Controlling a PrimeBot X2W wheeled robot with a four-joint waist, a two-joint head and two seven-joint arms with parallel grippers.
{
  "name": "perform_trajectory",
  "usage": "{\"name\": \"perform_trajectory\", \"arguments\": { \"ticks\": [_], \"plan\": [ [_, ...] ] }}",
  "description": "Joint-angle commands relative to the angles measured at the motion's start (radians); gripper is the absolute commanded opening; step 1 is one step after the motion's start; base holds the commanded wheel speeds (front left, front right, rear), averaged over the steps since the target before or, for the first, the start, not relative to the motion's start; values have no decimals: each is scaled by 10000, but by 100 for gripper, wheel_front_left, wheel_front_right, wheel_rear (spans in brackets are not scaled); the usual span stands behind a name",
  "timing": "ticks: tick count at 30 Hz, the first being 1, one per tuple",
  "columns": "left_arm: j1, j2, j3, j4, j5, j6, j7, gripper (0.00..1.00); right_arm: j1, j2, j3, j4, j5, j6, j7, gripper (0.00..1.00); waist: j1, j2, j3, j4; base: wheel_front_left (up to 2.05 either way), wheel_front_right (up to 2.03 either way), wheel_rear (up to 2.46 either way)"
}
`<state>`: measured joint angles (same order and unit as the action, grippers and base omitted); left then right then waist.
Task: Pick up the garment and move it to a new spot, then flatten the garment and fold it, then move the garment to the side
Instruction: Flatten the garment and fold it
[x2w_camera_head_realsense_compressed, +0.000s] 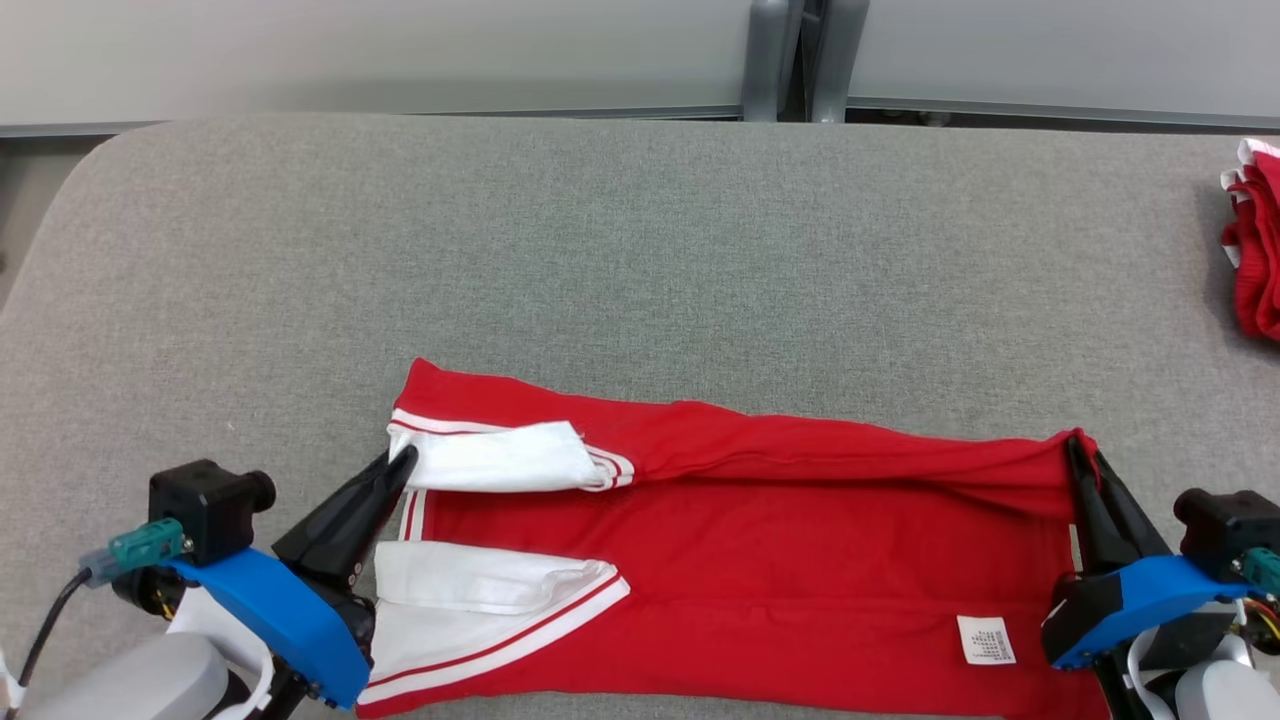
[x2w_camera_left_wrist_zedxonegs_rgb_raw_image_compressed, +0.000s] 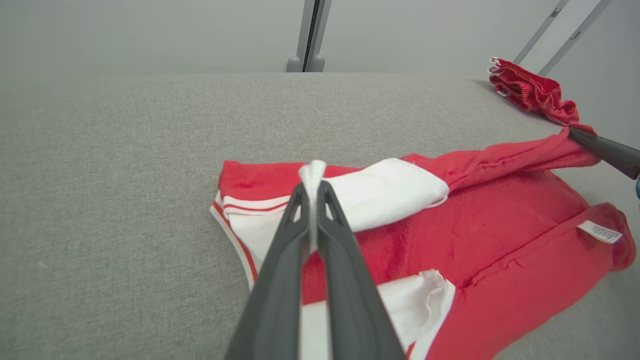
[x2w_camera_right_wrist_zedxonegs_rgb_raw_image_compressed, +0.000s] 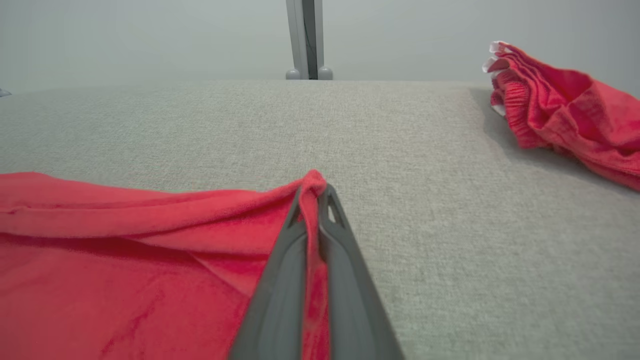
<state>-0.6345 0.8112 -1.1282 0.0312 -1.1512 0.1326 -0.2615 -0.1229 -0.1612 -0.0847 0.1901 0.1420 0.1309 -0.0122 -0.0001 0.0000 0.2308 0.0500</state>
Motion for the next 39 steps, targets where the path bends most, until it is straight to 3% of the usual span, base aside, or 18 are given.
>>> {"name": "perform_trajectory", "arguments": {
  "ticks": [1, 2, 3, 4, 11, 17, 21, 26, 32, 33, 39],
  "plan": [
    [202, -50, 85, 70, 9, 37, -39, 0, 166, 71, -63, -69, 60, -3, -72, 18, 1, 0, -35, -2, 0, 0, 0],
    [266, -76, 105, 117, 21, 51, -41, 31, 217, 80, -32, -138, 74, -3, -139, 87, 1, 0, -59, -2, 0, 0, 0],
    [326, -101, 116, 162, 50, 59, -41, 96, 304, 91, 2, -171, 104, -3, -172, 100, 1, 0, -83, 0, 0, 0, 0],
    [369, -133, 152, 200, 98, 90, -42, 100, 395, 79, 0, -214, 117, -3, -214, 100, 1, 0, -108, 5, 0, 0, 0],
    [858, -423, 1152, 175, 528, 324, -45, 100, 942, -116, -44, -743, 307, -3, -735, 100, 1, 0, -380, 2, 0, 0, 0],
    [1726, -1068, 3331, -218, 2148, 815, -44, 100, 1088, -23, -334, -995, 252, -3, -731, 100, 1, 0, -466, -6, 0, 0, 0],
    [2512, -1817, 4972, -585, 3537, 959, -45, 100, 969, 144, -454, -799, 113, -3, -388, 100, 1, 0, -422, 37, 0, 0, 0],
    [3406, -2698, 6517, -801, 5027, 669, -45, 100, 839, 375, -534, -281, 51, -3, -75, 100, 1, 0, -361, 81, 0, 0, 0],
    [4217, -3725, 7971, -817, 6049, 266, -45, 100, 702, 526, -532, 382, 92, -3, -3, 100, 1, 0, -336, 81, 0, 0, 0],
    [4519, -4138, 8509, -829, 6451, 68, -45, 100, 650, 569, -508, 683, 167, -3, 32, 100, 1, 0, -335, 85, 0, 0, 0],
    [5097, -5073, 9495, -743, 7445, -558, -45, 100, 553, 704, -439, 1365, 308, -3, -20, 100, 1, 0, -340, 94, 0, 0, 0]
  ]
}}
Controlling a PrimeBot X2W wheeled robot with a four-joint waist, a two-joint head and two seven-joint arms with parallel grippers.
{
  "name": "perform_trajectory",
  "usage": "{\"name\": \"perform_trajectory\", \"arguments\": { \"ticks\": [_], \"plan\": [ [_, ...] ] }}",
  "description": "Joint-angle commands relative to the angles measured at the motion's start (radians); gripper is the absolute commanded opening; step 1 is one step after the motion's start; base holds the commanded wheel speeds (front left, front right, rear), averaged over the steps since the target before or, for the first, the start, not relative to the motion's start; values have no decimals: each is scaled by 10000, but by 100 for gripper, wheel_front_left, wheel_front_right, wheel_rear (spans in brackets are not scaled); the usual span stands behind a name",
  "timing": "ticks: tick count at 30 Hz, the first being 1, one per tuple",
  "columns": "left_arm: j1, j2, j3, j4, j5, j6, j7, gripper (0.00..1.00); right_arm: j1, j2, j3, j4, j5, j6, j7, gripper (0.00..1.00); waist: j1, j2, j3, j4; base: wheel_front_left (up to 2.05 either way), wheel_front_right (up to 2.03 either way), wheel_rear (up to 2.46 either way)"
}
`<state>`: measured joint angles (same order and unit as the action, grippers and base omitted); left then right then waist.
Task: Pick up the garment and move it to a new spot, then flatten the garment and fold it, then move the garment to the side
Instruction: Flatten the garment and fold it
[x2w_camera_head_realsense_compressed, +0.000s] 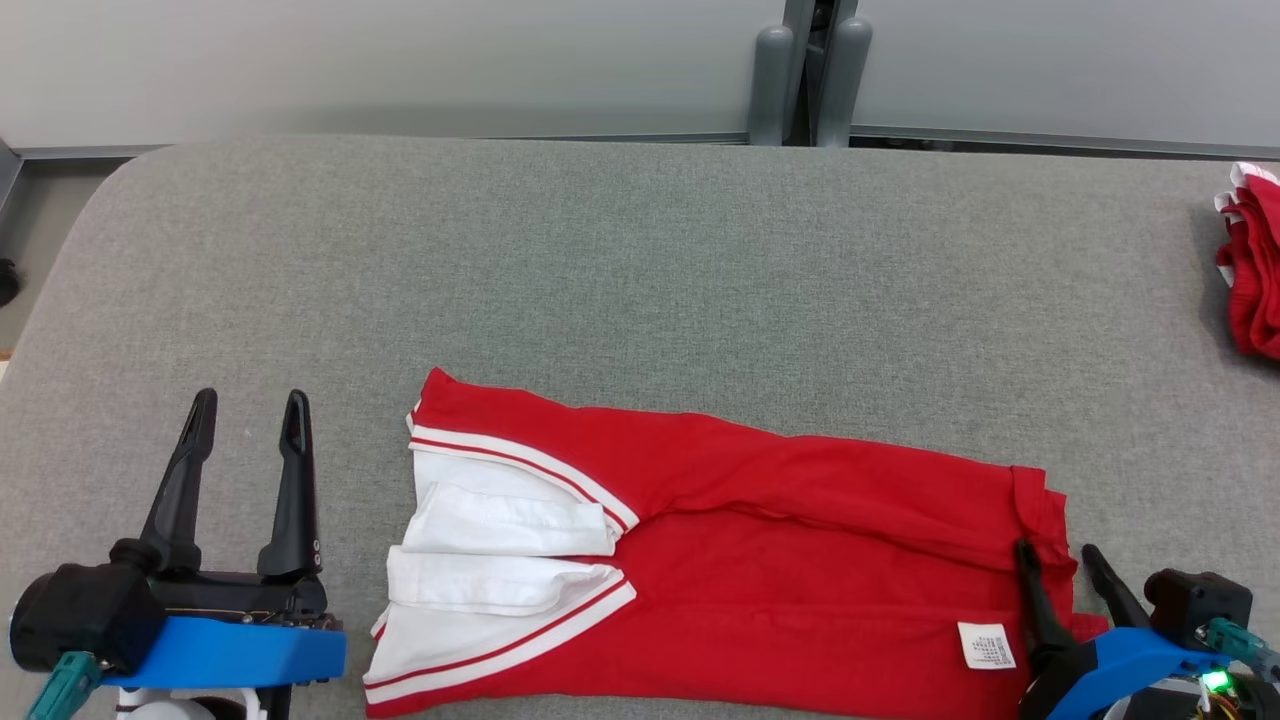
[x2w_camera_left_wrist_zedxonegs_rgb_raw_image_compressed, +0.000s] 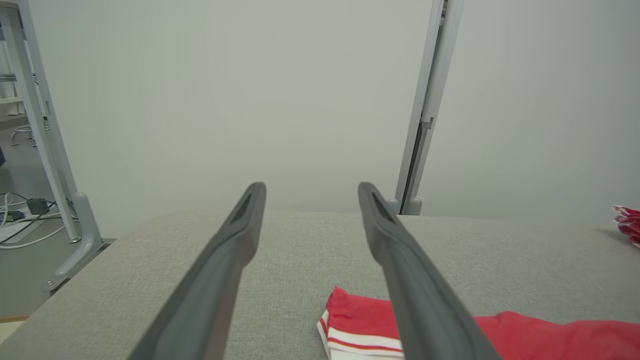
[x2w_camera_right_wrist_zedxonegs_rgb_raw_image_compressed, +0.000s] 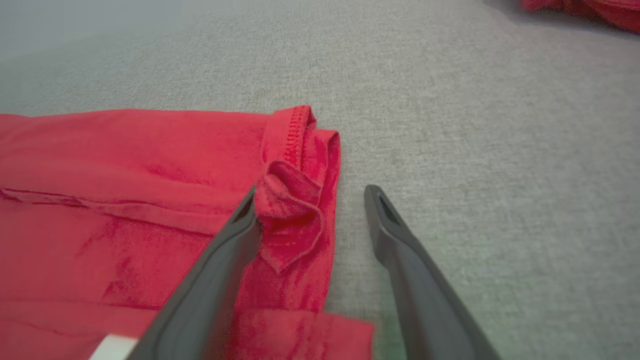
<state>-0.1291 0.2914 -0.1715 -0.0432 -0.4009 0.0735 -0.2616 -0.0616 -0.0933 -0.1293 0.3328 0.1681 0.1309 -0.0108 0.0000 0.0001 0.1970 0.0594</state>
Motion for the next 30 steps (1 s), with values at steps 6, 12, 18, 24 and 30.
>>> {"name": "perform_trajectory", "arguments": {
  "ticks": [6, 12, 18, 24, 30],
  "plan": [
    [403, -859, 892, 219, 728, -721, -44, 100, -96, 144, 271, 669, 203, -2, 193, 100, 0, -1, -36, 63, 0, 0, 0],
    [537, -1530, 1587, 424, 1374, -1341, -44, 100, -109, 143, 816, 890, 802, 10, 251, 0, 0, -1, -106, 75, 0, 0, 0],
    [611, -1908, 2082, 563, 1818, -1705, -44, 100, -259, -254, 616, 700, 1129, -5, -95, 0, 0, -1, -184, 7, 0, 0, 0],
    [700, -2107, 2312, 613, 2083, -1896, -44, 100, -467, -1191, -407, 483, 1127, -5, -6, 0, 0, -1, -250, -88, 0, 0, 0],
    [742, -2224, 2424, 646, 2217, -1982, -44, 100, -475, -2101, -1392, 122, 975, -3, 509, 0, 0, -1, -389, -156, 0, 0, 0]
  ]
}}
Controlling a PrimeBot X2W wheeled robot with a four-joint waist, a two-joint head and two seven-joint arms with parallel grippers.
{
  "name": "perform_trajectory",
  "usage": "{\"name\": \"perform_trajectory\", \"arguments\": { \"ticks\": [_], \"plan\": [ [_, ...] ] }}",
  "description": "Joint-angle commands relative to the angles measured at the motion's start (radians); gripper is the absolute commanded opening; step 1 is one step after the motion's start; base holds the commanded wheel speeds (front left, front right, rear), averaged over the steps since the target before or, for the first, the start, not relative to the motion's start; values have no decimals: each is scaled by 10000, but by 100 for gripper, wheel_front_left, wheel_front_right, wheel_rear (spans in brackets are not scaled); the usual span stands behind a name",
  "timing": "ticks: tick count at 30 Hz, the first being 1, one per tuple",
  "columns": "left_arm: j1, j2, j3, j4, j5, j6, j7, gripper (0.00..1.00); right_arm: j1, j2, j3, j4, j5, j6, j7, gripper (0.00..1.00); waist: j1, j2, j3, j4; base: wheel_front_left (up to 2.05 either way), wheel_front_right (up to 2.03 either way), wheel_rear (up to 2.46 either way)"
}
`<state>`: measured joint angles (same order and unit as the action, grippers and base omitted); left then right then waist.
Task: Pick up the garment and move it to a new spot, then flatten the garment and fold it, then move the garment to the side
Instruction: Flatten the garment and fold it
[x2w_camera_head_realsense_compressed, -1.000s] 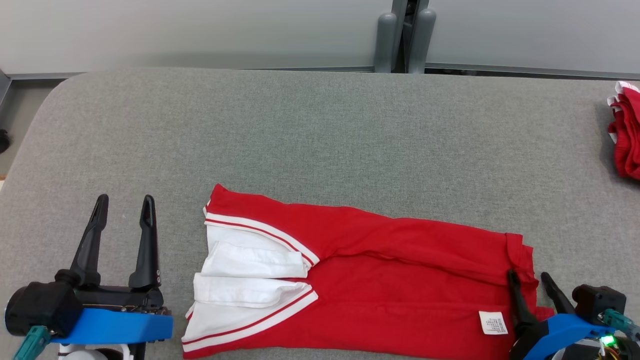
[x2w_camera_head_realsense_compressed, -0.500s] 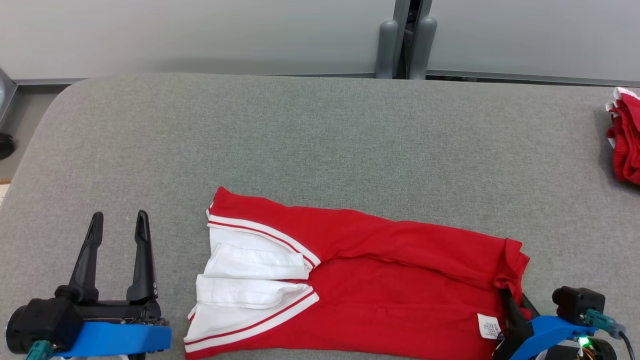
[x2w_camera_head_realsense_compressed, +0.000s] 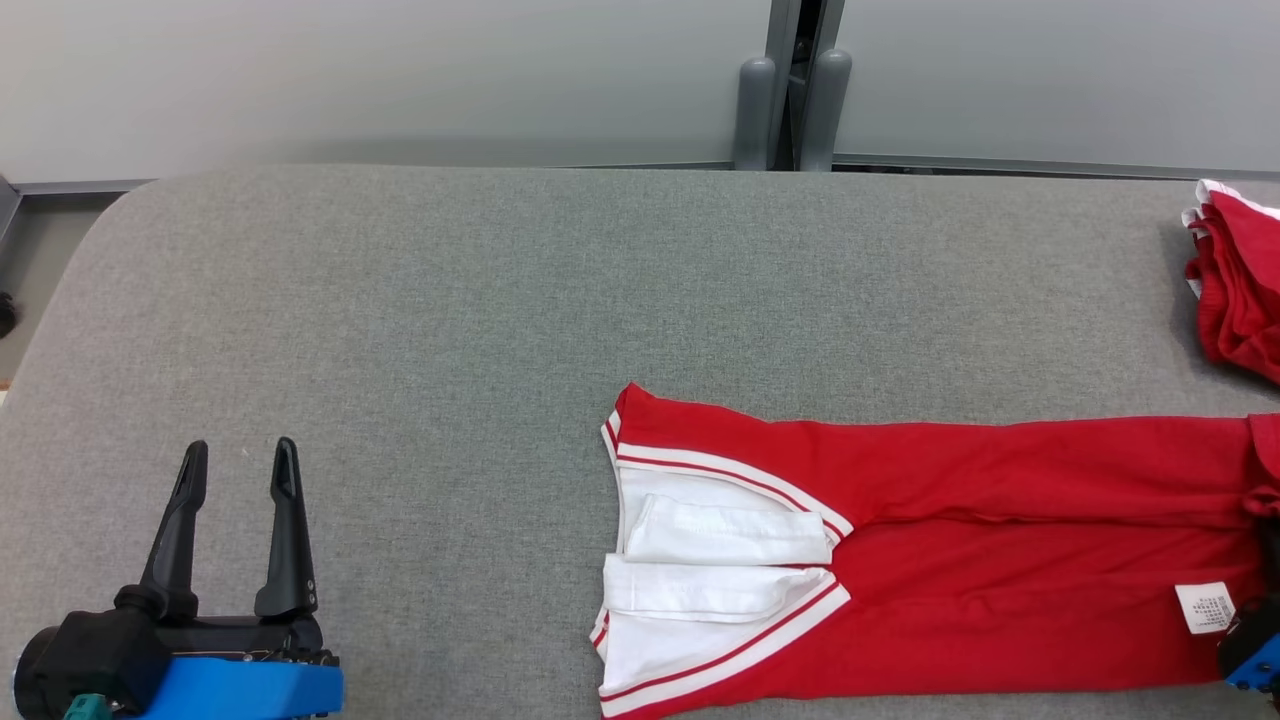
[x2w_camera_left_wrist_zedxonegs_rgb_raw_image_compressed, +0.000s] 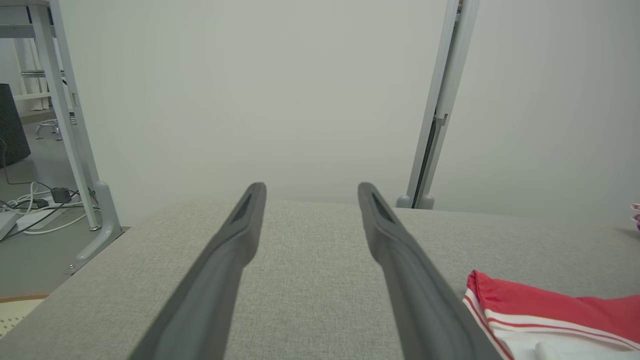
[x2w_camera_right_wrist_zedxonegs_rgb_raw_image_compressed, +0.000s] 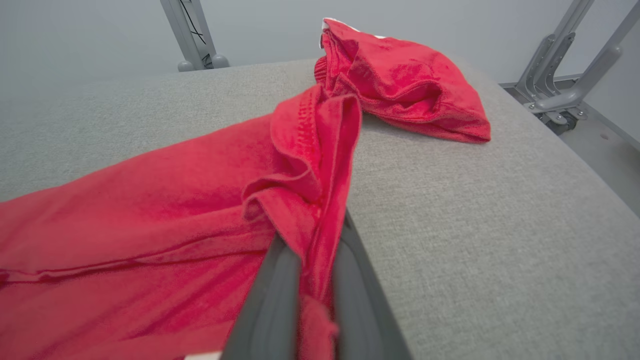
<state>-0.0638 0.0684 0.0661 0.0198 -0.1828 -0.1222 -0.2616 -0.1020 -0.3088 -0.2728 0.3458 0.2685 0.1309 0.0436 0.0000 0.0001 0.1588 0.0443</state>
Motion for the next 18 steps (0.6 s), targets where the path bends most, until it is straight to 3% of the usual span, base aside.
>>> {"name": "perform_trajectory", "arguments": {
  "ticks": [1, 7, 18],
  "plan": [
    [111, -6, 65, 13, 58, -22, -44, 100, -59, 27, -55, -136, -56, -3, 103, 0, 0, -1, -33, -24, 0, 0, 0],
    [260, -67, 109, 15, 101, -62, -44, 100, 36, 380, -223, -1116, -382, -3, 733, 0, 0, -1, -184, -140, 0, 0, 0],
    [212, -114, 104, 16, 176, -91, -44, 100, 457, 1399, 1388, -3113, -445, -3, 1179, 0, 0, -1, -111, -221, 0, 0, 0]
  ]
}}
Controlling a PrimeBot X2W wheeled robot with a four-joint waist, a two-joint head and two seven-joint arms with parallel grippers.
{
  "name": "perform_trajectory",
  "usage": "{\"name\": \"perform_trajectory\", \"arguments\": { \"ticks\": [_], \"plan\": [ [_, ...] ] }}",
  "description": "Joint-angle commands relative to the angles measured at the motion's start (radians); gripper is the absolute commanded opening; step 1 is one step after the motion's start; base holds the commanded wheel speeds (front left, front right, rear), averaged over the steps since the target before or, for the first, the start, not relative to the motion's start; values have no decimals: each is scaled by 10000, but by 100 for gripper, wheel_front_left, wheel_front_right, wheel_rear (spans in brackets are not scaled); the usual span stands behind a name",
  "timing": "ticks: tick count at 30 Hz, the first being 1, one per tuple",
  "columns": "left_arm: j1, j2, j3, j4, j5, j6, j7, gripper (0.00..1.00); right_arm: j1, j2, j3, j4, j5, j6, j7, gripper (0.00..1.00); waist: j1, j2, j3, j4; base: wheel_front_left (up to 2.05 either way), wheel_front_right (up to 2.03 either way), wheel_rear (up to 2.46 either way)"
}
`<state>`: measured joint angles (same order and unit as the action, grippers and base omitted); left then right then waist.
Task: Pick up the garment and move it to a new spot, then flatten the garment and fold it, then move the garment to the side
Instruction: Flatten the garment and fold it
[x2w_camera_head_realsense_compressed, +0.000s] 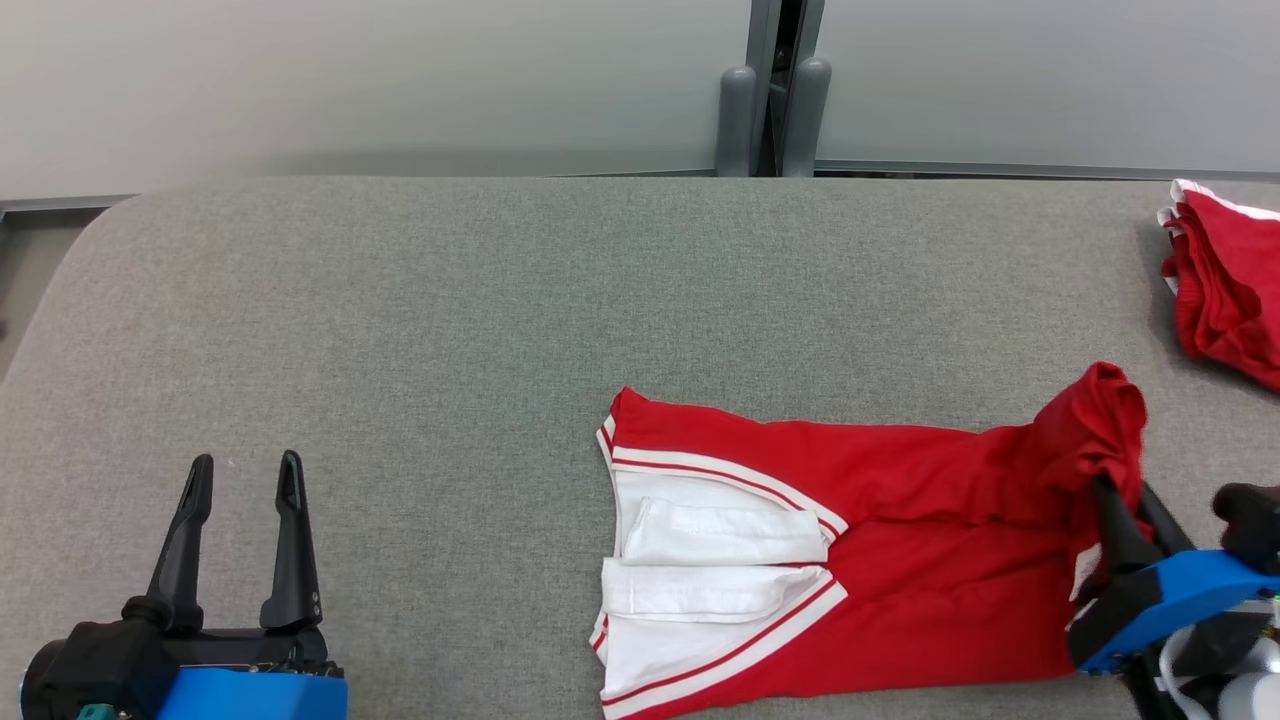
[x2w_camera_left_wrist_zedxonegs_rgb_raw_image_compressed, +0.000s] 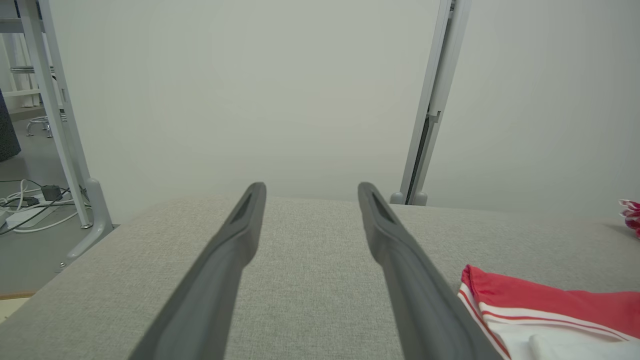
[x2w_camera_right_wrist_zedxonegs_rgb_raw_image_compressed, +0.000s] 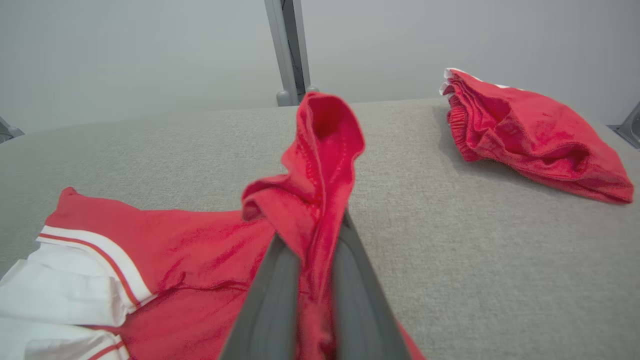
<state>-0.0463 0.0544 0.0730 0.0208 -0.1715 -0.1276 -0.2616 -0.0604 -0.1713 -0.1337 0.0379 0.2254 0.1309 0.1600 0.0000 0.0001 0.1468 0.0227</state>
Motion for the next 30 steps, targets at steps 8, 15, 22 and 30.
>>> {"name": "perform_trajectory", "arguments": {
  "ticks": [8, 15, 22, 30],
  "plan": [
    [-176, 56, -90, 85, 49, -41, -44, 100, -442, 713, 1934, -295, -73, -3, 6, 0, 0, -1, 137, 32, 0, 0, 0],
    [-422, 106, -253, 103, -4, -43, -44, 100, -1238, 1125, 3470, 486, -8, -3, -320, 0, 0, -1, 350, 283, 0, 0, 0],
    [-626, 90, -390, 179, -76, -43, -44, 100, -2018, 1222, 4472, 1492, 349, -2, -809, 0, 0, -1, 576, 648, 0, 0, 0],
    [-736, 64, -457, 232, -91, -44, -44, 100, -2390, 1214, 5266, 2323, 877, -2, -1265, 0, 0, -1, 691, 903, 0, 0, 0]
  ]
}}
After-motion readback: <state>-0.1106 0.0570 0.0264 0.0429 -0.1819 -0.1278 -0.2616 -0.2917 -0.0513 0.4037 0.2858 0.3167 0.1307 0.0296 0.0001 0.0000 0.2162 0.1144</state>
